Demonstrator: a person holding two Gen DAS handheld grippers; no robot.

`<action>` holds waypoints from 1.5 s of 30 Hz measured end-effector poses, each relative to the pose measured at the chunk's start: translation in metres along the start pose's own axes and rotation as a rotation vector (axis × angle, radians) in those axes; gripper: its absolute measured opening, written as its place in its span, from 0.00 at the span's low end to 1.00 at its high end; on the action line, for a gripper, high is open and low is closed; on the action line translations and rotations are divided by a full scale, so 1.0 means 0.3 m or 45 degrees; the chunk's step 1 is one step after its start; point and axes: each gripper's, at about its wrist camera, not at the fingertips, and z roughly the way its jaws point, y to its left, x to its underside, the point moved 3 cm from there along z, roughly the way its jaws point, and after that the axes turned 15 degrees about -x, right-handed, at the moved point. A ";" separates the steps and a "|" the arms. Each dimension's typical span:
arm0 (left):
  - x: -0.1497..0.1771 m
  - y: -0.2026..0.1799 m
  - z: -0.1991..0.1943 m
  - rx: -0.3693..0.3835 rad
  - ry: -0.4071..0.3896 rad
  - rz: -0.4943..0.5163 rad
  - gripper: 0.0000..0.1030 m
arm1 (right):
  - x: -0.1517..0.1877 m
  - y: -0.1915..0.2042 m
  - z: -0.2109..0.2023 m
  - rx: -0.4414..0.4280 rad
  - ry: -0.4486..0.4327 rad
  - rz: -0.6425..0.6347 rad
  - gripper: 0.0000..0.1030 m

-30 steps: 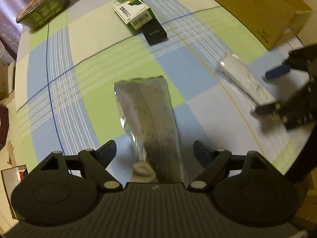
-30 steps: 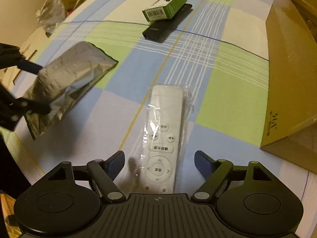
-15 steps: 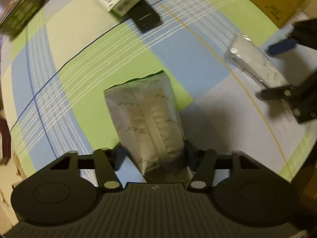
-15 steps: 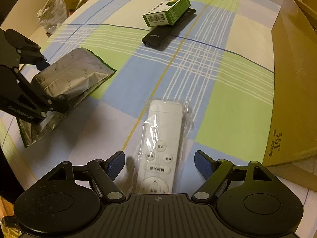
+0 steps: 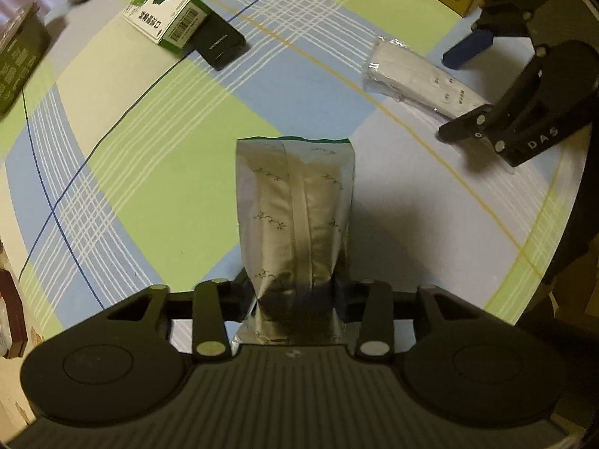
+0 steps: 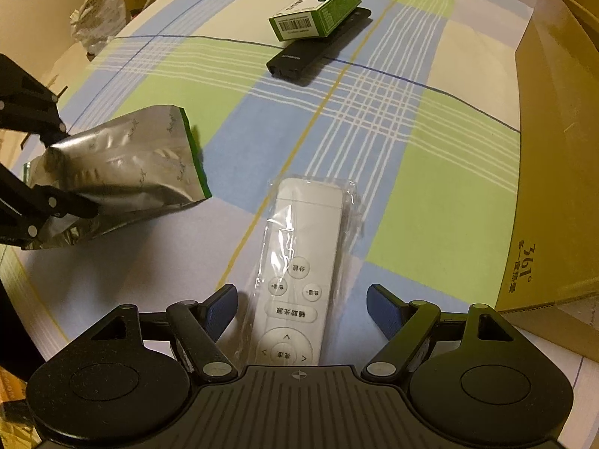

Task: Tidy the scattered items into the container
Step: 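Lift the foil pouch and the white remote with both grippers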

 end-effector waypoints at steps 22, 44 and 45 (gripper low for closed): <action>-0.009 0.013 0.029 0.061 0.001 0.057 0.32 | -0.002 -0.038 -0.033 -0.001 -0.073 0.066 0.69; 0.001 0.019 0.004 0.072 -0.009 0.025 0.31 | 0.004 0.034 -0.038 0.028 -0.053 0.027 0.41; 0.007 0.017 -0.004 0.075 -0.010 0.025 0.31 | 0.008 0.045 -0.046 0.027 -0.060 0.026 0.41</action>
